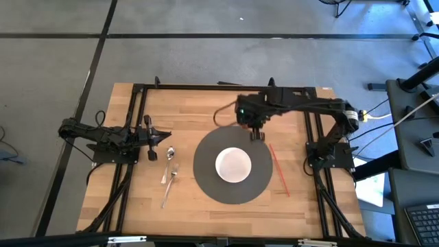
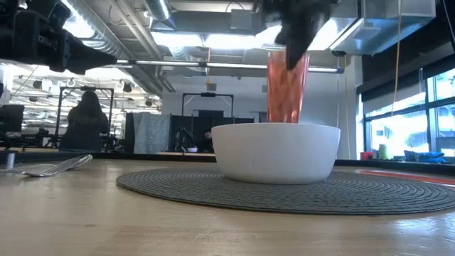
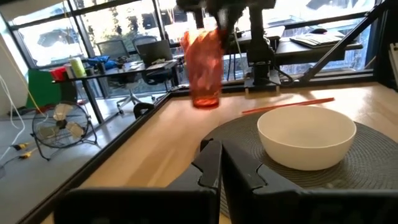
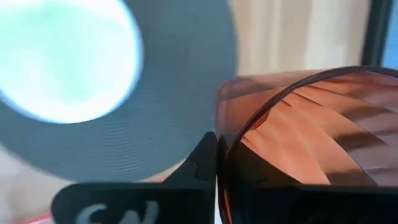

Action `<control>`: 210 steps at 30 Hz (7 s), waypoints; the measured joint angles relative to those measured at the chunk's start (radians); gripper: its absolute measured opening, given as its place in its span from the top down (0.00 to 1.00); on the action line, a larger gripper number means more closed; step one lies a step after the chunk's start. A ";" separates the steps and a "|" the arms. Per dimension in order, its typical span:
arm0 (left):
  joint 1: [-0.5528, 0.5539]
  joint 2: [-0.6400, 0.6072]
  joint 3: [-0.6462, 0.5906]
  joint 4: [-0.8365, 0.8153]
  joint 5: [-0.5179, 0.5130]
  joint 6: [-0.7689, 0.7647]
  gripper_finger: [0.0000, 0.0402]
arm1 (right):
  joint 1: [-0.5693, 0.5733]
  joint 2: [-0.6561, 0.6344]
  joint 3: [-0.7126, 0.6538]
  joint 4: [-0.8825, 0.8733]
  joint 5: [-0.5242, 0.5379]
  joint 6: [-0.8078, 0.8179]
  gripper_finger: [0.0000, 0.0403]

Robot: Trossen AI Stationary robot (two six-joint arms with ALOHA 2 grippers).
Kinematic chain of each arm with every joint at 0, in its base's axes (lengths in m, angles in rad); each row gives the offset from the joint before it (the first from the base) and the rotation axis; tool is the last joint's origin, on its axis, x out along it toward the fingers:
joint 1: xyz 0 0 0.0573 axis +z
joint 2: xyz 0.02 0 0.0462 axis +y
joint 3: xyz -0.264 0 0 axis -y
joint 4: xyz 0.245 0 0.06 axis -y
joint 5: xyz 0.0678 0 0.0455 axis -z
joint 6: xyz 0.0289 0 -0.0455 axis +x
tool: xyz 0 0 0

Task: Pick & Place Utensil
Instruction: Put the orange cup on the gray table mat to the top right of the white bowl, then put the orange straw into the orange cup

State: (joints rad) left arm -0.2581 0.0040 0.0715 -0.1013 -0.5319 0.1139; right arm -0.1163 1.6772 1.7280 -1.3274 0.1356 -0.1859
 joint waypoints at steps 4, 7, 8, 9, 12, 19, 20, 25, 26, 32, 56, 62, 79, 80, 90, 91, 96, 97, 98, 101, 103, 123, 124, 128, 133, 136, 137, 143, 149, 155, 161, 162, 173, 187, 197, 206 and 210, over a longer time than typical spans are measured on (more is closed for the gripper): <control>0.000 0.000 0.000 0.000 0.000 -0.022 0.99 | 0.097 -0.010 0.044 -0.065 0.000 0.061 0.96; 0.000 0.000 0.000 0.000 0.001 -0.023 0.99 | 0.147 -0.010 0.054 -0.140 0.001 0.115 0.96; 0.000 0.000 0.000 0.000 0.001 -0.023 0.99 | 0.159 -0.010 0.054 -0.160 0.001 0.129 0.97; 0.000 0.000 0.000 0.000 0.001 -0.023 0.99 | 0.170 -0.010 0.053 -0.176 0.001 0.142 0.97; 0.000 0.000 0.000 0.000 0.001 -0.024 0.98 | 0.194 -0.010 0.035 -0.170 0.003 0.167 0.97; 0.000 0.000 0.000 0.000 0.001 -0.038 0.98 | 0.221 -0.010 -0.081 -0.068 -0.001 0.124 0.97; 0.000 0.000 0.000 0.000 0.001 -0.038 0.98 | 0.218 -0.010 -0.103 -0.054 0.002 0.113 0.97; 0.000 0.000 0.000 0.000 0.001 -0.026 0.98 | 0.177 -0.009 -0.176 0.019 0.000 0.052 0.97; 0.000 0.000 0.000 0.000 0.001 -0.025 0.98 | 0.167 -0.009 -0.181 0.024 0.000 0.047 0.96; 0.000 0.000 0.000 0.000 0.001 -0.028 0.98 | 0.123 -0.009 -0.182 0.058 -0.030 0.049 0.97; -0.002 0.000 0.000 -0.008 0.001 -0.047 0.98 | 0.106 -0.023 -0.353 0.211 -0.057 0.051 0.97; -0.002 0.000 0.000 -0.005 -0.002 -0.038 0.98 | 0.094 -0.024 -0.356 0.222 -0.072 0.047 0.96; -0.002 0.000 0.000 -0.007 -0.002 -0.047 0.98 | 0.092 -0.017 -0.283 0.173 -0.077 0.054 0.73; -0.002 0.000 0.000 -0.007 -0.003 -0.041 0.98 | 0.092 -0.017 -0.272 0.171 -0.077 0.052 0.72; -0.002 0.000 0.000 -0.007 -0.003 -0.046 0.98 | 0.102 -0.024 -0.024 -0.017 -0.013 0.125 0.69; -0.002 0.000 0.000 -0.007 -0.003 -0.046 0.99 | 0.112 -0.036 0.002 -0.033 0.019 0.129 0.69; -0.002 0.000 0.000 -0.008 -0.002 -0.048 0.99 | 0.173 -0.184 0.020 0.081 0.133 0.134 0.70; -0.002 0.000 0.000 -0.008 -0.001 -0.048 0.98 | 0.179 -0.224 0.009 0.103 0.151 0.145 0.70; -0.002 0.000 0.000 -0.008 0.000 -0.048 0.98 | 0.183 -0.263 -0.004 0.119 0.170 0.161 0.71; -0.002 0.000 0.000 -0.010 0.000 -0.049 0.98 | 0.194 -0.382 -0.069 0.158 0.198 0.228 0.77; -0.002 0.000 0.000 -0.010 0.000 -0.049 0.98 | 0.208 -0.461 -0.136 0.179 0.231 0.290 0.83; -0.002 0.000 0.000 -0.009 -0.017 -0.039 0.98 | 0.276 -1.199 -1.218 1.295 -0.061 0.086 0.97; -0.002 0.000 0.000 -0.009 -0.018 -0.031 0.99 | 0.276 -1.220 -1.263 1.330 -0.067 0.079 0.98; -0.002 0.000 0.000 -0.009 -0.018 -0.025 0.99 | 0.276 -1.281 -1.393 1.422 -0.076 0.072 0.99; -0.002 0.000 0.000 -0.010 -0.018 -0.037 0.99 | 0.276 -1.315 -1.492 1.476 -0.077 0.041 0.97; -0.002 0.000 0.000 -0.009 -0.019 -0.028 0.99 | 0.276 -1.315 -1.502 1.482 -0.077 0.046 0.97; -0.002 0.000 0.000 -0.009 -0.021 -0.020 0.99 | 0.276 -1.315 -1.502 1.482 -0.077 0.047 0.98; -0.002 0.000 0.000 -0.009 -0.026 -0.023 0.99 | 0.276 -1.315 -1.503 1.449 -0.078 0.055 0.98; -0.002 0.000 0.000 -0.014 -0.026 -0.042 0.99 | 0.277 -1.317 -1.554 1.442 -0.087 0.050 0.98; -0.002 0.000 0.000 -0.015 -0.026 -0.041 0.99 | 0.277 -1.313 -1.560 1.458 -0.086 0.050 0.98; -0.002 0.000 0.000 -0.016 -0.026 -0.042 0.99 | 0.278 -1.313 -1.555 1.474 -0.002 0.070 0.96; -0.002 0.000 0.000 -0.016 -0.026 -0.044 0.99 | 0.278 -1.313 -1.539 1.465 0.045 0.095 0.97; -0.002 0.000 0.000 -0.022 -0.025 -0.034 0.98 | 0.374 -1.036 -1.016 0.693 0.366 0.487 0.99; -0.002 0.000 0.000 -0.037 -0.025 -0.070 0.98 | 0.427 -0.577 -0.793 0.154 0.142 0.928 0.94; -0.002 0.000 0.000 -0.038 -0.025 -0.075 0.98 | 0.427 -0.510 -0.917 0.314 0.052 1.047 0.84; -0.002 0.000 0.000 -0.038 -0.025 -0.068 0.98 | 0.427 -0.485 -1.061 0.440 0.002 1.140 0.61; -0.002 0.000 0.000 -0.038 -0.025 -0.073 0.98 | 0.427 -0.485 -1.112 0.561 0.002 1.157 0.52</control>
State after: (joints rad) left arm -0.2600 0.0044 0.0715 -0.1390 -0.5568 0.0413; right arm 0.3107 1.1919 0.6159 -0.7659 0.1374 0.9713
